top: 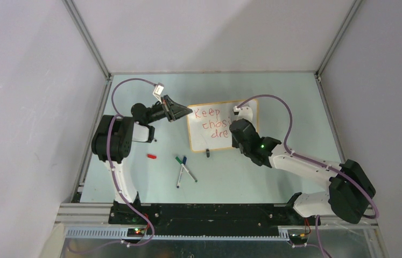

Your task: Write a sentence on the whiteboard

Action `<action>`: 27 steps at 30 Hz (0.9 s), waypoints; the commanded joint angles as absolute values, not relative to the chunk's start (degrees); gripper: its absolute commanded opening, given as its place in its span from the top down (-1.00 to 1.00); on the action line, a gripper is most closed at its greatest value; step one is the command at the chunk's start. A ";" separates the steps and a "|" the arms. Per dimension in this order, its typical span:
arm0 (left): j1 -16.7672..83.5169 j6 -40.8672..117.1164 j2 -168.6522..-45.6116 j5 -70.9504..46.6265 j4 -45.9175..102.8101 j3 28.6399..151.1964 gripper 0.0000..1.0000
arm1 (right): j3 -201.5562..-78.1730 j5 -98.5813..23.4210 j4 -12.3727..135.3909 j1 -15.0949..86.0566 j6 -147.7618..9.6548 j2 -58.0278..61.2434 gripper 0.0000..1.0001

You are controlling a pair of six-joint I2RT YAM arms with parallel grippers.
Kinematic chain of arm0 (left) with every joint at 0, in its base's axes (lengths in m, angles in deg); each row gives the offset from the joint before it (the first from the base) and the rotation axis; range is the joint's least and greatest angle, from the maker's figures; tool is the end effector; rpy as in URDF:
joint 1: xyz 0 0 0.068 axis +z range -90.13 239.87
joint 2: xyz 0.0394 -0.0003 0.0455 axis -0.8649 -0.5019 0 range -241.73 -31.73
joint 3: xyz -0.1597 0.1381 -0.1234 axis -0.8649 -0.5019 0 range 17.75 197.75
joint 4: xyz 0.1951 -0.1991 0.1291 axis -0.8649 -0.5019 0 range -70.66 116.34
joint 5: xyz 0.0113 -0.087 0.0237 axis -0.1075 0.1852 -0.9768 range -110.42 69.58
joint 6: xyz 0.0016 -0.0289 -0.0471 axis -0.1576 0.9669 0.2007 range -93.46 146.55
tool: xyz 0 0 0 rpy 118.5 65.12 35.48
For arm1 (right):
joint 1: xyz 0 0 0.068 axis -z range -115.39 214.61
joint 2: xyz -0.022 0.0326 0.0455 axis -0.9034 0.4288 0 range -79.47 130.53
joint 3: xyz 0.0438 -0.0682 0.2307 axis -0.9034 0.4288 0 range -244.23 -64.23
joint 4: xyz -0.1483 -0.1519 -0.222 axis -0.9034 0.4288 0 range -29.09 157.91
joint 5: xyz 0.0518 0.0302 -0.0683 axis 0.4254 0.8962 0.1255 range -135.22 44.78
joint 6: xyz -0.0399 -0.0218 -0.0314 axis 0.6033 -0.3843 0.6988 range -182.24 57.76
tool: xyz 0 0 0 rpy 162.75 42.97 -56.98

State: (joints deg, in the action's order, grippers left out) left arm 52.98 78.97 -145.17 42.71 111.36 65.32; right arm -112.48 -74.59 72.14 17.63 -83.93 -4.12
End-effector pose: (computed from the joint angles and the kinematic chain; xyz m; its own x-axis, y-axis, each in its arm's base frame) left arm 0.3673 -0.0782 0.1155 -0.5075 -0.2993 -0.8080 0.8014 0.1807 -0.5702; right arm 0.2406 0.2308 0.1942 -0.5316 -0.0976 -0.8413 -0.1918 0.9814 0.0074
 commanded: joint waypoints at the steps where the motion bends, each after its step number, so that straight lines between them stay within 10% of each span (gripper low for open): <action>1: 52.66 74.97 -143.51 45.02 114.41 64.69 1.00 | -115.00 -74.07 69.84 18.03 -82.92 -3.18 1.00; 27: 52.64 74.97 -143.43 45.08 114.41 64.68 1.00 | -116.70 -73.96 76.16 18.21 -82.74 -1.93 1.00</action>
